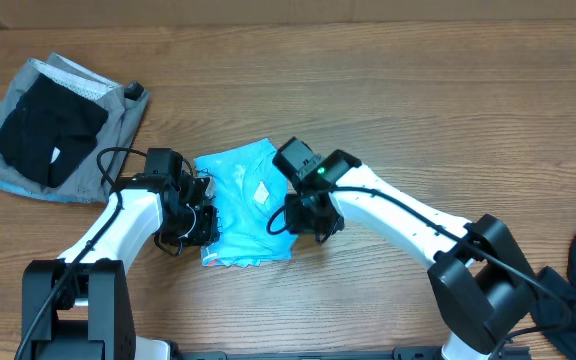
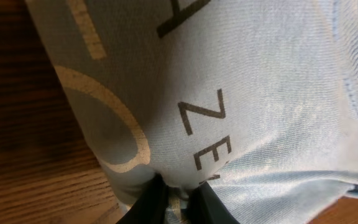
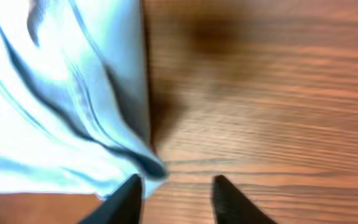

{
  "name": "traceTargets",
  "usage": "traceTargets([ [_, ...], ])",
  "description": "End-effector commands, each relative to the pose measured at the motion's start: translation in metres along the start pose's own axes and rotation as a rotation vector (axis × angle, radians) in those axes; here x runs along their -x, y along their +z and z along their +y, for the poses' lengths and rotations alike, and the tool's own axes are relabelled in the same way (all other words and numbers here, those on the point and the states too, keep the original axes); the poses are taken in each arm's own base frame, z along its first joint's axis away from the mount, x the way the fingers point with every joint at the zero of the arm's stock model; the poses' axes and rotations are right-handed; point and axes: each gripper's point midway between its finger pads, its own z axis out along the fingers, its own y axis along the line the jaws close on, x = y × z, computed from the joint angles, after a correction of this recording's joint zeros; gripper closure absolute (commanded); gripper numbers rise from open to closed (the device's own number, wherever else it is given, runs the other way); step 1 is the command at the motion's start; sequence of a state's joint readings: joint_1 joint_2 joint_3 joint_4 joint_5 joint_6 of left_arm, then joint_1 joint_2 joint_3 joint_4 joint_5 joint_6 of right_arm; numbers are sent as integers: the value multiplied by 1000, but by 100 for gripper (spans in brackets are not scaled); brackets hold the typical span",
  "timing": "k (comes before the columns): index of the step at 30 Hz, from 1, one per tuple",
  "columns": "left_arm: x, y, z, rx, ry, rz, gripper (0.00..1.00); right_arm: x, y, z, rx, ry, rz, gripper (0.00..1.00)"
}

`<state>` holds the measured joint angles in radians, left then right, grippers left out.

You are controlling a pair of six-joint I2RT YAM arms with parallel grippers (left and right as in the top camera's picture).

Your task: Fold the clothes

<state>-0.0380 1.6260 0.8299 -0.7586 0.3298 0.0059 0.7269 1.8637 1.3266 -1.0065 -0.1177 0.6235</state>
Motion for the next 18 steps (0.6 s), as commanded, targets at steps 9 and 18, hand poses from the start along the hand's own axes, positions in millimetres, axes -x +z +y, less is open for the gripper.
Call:
traceTargets([
  [9, -36, 23, 19, 68, -48, 130, 82, -36, -9, 31, 176, 81, 170, 55],
  [18, -38, 22, 19, 66, -51, 136, 82, -54, 23, 30, 181, 223, 206, 56],
])
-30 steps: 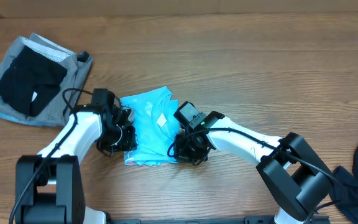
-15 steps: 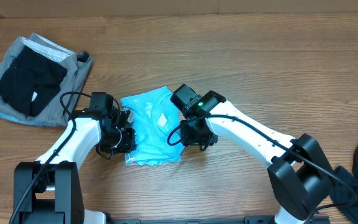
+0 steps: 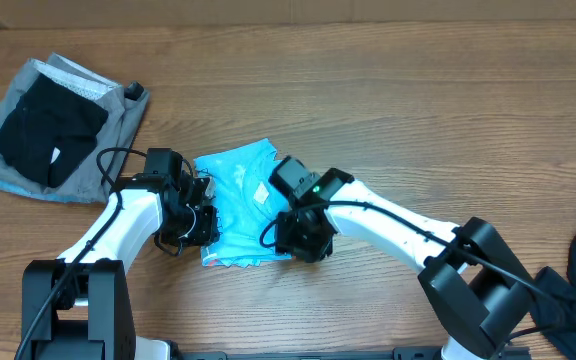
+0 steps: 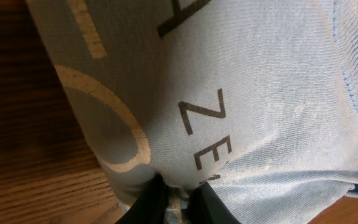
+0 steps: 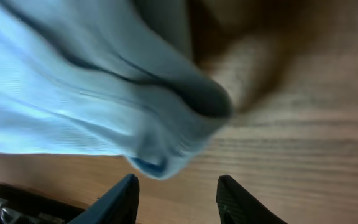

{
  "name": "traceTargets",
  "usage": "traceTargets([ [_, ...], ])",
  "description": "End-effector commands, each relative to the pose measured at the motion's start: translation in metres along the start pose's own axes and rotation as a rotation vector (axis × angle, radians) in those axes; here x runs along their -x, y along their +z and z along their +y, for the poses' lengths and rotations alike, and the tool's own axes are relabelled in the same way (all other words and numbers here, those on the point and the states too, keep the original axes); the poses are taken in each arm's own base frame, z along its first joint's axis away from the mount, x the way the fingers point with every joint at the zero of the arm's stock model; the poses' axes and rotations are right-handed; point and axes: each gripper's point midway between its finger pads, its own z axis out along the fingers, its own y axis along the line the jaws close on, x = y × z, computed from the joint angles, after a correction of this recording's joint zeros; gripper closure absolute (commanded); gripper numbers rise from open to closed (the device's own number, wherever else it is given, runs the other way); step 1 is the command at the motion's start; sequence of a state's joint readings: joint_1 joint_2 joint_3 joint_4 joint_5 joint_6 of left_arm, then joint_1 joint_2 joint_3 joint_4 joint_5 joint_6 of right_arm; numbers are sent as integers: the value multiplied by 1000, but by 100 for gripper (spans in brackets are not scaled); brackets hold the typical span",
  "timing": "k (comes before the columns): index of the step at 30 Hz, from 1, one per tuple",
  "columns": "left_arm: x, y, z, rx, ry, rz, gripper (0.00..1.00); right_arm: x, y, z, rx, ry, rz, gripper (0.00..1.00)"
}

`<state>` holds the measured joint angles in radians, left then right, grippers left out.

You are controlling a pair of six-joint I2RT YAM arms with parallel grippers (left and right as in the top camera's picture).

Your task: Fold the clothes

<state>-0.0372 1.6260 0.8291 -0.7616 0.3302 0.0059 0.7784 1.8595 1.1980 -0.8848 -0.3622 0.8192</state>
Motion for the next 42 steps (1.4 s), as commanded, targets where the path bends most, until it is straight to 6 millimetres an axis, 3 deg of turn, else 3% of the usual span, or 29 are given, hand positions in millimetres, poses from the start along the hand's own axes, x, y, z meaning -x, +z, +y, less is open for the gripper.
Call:
traceTargets([
  [1, -37, 22, 19, 67, -49, 132, 82, -4, 1, 0, 27, 81, 10, 57],
  [5, -37, 22, 19, 67, -49, 132, 82, 0, 1, 4, 45, 109, -3, 65],
  [14, -37, 22, 19, 67, -49, 133, 81, 5, 12, 5, 78, 145, -28, 67],
  [20, -38, 22, 19, 67, -50, 136, 81, 5, 17, -3, 60, 108, -39, 96],
  [23, -38, 22, 19, 67, -49, 137, 81, 16, 10, -17, -9, 47, -89, 96],
  [27, -38, 22, 19, 68, -49, 136, 81, 31, -8, -18, -36, -61, -121, 96],
  [34, -38, 22, 20, 72, -45, 137, 81, 61, -56, -58, -372, -184, -288, 95],
  [38, -38, 22, 20, 72, -45, 137, 81, 63, -61, -67, -434, -225, -299, 71],
  [42, -40, 22, 19, 71, -48, 144, 81, 60, -61, -71, -449, -234, -279, 64],
])
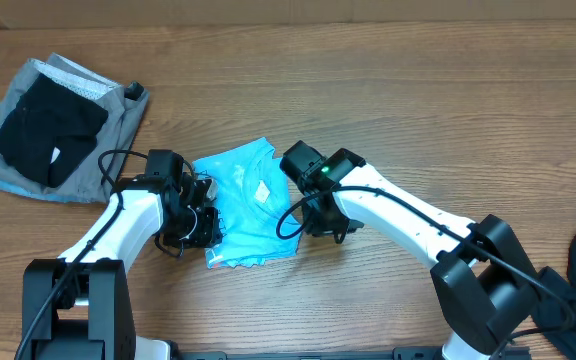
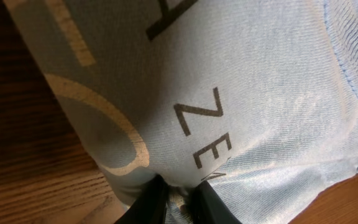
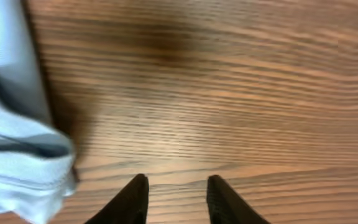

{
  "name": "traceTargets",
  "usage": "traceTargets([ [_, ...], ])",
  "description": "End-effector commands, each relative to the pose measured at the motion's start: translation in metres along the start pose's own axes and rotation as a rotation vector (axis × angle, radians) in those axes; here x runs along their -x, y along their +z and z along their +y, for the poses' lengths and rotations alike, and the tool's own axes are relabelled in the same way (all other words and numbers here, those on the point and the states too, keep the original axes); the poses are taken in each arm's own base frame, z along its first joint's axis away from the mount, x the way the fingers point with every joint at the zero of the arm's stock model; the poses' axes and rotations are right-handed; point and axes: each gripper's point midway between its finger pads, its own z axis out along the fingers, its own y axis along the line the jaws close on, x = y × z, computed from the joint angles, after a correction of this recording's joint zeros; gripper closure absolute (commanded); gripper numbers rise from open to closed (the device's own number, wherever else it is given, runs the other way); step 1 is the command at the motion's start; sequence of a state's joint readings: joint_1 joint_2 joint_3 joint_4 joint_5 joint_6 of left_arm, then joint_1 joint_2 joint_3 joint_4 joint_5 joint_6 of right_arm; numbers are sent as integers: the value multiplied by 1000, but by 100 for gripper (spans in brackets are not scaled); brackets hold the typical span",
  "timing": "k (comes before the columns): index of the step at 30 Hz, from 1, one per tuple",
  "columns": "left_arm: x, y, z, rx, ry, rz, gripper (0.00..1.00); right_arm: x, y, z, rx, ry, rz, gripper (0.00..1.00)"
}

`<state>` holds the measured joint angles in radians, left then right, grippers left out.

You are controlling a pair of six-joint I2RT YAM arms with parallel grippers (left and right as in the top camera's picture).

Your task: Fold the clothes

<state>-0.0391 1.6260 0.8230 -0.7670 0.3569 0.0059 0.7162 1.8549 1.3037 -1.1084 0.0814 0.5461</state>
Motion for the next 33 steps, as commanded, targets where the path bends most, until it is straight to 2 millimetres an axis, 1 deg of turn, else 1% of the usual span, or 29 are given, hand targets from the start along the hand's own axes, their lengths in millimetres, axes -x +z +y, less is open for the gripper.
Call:
traceTargets([
  [1, -37, 20, 24, 96, -49, 135, 81, 7, -7, -10, -49, -42, -46, 64],
  [2, -38, 20, 24, 93, -49, 140, 81, 2, -7, -6, -25, -43, -24, 65],
  [4, -40, 20, 20, 69, -32, 149, 78, -10, -7, 11, 75, -66, 45, 65],
  [5, -40, 19, 11, 18, -15, 157, 76, -20, -10, 26, 164, -72, 103, 64],
  [6, -38, 16, -7, -79, 16, 153, 73, -31, -15, 45, 275, -55, 166, 60],
  [8, -35, 10, -27, -199, 61, 144, 71, -35, -16, 60, 359, 10, 208, 59],
  [10, -36, 4, -44, -295, 112, 140, 69, -36, -12, 66, 393, 71, 226, 61],
  [12, -39, 2, -45, -307, 127, 151, 69, -39, -8, 73, 429, 114, 247, 64],
  [14, -44, 3, -41, -282, 123, 171, 69, -41, -5, 80, 474, 122, 258, 66],
  [17, -43, 2, -41, -283, 121, 171, 70, -41, 4, 76, 454, 171, 254, 68],
  [23, -35, 2, -38, -280, 112, 137, 69, -46, 17, 68, 409, 241, 263, 69],
  [25, -35, 2, -37, -280, 110, 135, 69, -43, 22, 64, 389, 255, 240, 70],
  [29, -35, 2, -36, -272, 110, 137, 70, -34, 25, 60, 364, 276, 193, 79],
  [32, -35, 3, -32, -249, 104, 142, 70, -29, 27, 57, 348, 278, 167, 80],
  [33, -36, 3, -31, -245, 105, 143, 70, -28, 27, 56, 343, 282, 162, 78],
])
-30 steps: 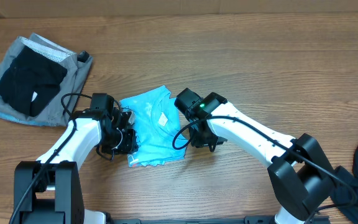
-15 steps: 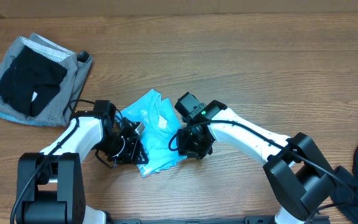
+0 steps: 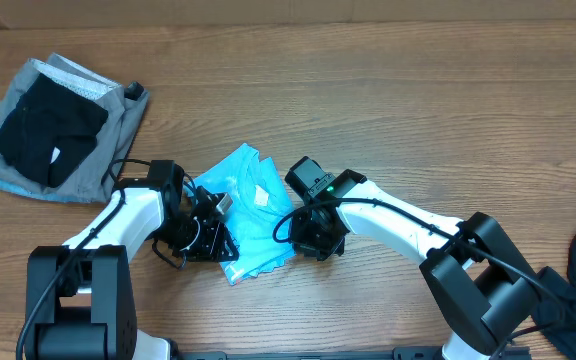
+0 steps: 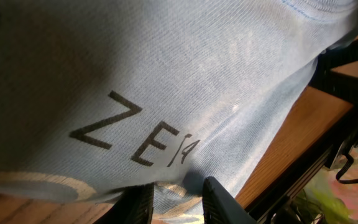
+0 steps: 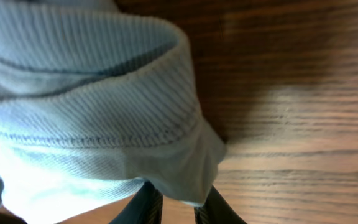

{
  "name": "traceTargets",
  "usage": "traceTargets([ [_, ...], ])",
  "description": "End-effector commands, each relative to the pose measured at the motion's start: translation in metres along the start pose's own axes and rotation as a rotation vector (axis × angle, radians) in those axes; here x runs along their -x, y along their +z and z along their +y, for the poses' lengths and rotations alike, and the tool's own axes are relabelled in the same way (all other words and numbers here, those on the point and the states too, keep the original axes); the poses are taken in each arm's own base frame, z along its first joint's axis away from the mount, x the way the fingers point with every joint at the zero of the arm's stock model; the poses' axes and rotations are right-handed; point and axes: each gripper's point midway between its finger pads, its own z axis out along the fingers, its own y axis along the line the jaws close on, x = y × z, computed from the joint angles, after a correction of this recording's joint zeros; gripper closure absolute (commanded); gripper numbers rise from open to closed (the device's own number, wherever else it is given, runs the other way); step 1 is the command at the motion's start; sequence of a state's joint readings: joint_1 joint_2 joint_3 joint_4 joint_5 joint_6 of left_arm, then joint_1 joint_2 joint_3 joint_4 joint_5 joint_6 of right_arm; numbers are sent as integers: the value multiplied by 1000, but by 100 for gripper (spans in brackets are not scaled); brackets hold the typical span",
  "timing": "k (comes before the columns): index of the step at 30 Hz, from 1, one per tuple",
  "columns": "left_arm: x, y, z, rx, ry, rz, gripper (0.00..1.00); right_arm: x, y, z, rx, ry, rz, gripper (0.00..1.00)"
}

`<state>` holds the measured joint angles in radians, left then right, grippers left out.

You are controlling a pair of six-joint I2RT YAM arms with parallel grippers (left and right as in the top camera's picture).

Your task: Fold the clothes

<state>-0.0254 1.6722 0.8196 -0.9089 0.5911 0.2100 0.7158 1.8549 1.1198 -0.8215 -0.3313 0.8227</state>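
Observation:
A light blue shirt [image 3: 251,215] with dark lettering [image 4: 135,140] lies bunched in a diamond shape at the table's middle. My left gripper [image 3: 208,236] is at its lower left corner. In the left wrist view the left gripper [image 4: 178,202] has blue fabric pinched between its jaws. My right gripper [image 3: 310,240] is at the shirt's right edge. In the right wrist view the right gripper [image 5: 178,205] is shut on the ribbed hem [image 5: 166,155], which hangs over bare wood.
A pile of grey and black clothes [image 3: 58,125] lies at the far left. A dark garment sits at the right edge. Bare wooden table [image 3: 418,110] stretches behind and to the right of the shirt.
My right gripper was open over bare wood beside the shirt and is now shut on its hem. The left gripper has turned with the fabric, and the shirt now lies skewed as a diamond.
My left gripper held the shirt's left side at every moment. The right gripper stood open at the shirt's right edge, then over its lower right corner, then over bare wood. Now it grips the hem and the shirt has turned.

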Motion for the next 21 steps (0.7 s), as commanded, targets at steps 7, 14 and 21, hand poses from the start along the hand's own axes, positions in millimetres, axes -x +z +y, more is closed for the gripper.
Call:
traceTargets([
  [7, -2, 1, 6, 20, -1, 10, 70, 14, -6, -5, -10, 32, -58, 73],
  [14, -2, 1, 6, 19, -1, 11, 69, 16, -6, 6, 41, 13, -61, 69],
  [21, -2, 1, 6, 20, 1, 7, 69, 10, -8, 24, 131, -76, -19, 66],
])
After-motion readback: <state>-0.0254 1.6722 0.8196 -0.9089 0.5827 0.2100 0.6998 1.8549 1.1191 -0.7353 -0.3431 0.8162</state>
